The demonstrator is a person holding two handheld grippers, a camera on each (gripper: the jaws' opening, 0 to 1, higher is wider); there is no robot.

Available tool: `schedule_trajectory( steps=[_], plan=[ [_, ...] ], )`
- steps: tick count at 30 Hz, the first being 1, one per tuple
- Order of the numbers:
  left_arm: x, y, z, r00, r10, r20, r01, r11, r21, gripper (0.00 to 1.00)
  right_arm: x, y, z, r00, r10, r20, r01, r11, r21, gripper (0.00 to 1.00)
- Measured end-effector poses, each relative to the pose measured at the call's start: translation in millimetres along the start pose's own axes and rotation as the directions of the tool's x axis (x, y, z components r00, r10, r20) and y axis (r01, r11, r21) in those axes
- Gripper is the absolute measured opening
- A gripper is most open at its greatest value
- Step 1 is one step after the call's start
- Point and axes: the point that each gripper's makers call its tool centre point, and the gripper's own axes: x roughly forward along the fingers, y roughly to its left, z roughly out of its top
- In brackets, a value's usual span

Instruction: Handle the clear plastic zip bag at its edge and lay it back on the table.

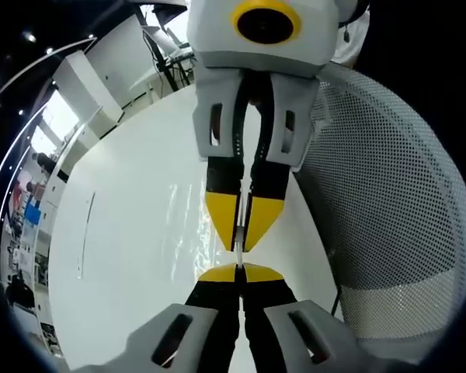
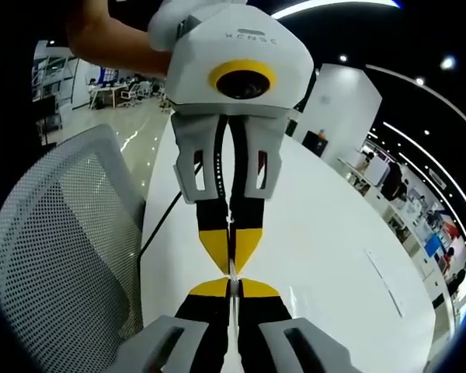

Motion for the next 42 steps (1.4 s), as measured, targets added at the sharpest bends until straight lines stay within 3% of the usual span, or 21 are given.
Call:
schedule_trajectory(
  steps=[42],
  plan=[
    [-6, 1.4, -10.6, 1.000, 0.010, -0.013, -0.010, 1.000, -0.019, 0.00, -5, -3, -5.7, 1.000, -0.012, -0.004, 0.012, 1.000, 0.014, 0.00]
  ],
)
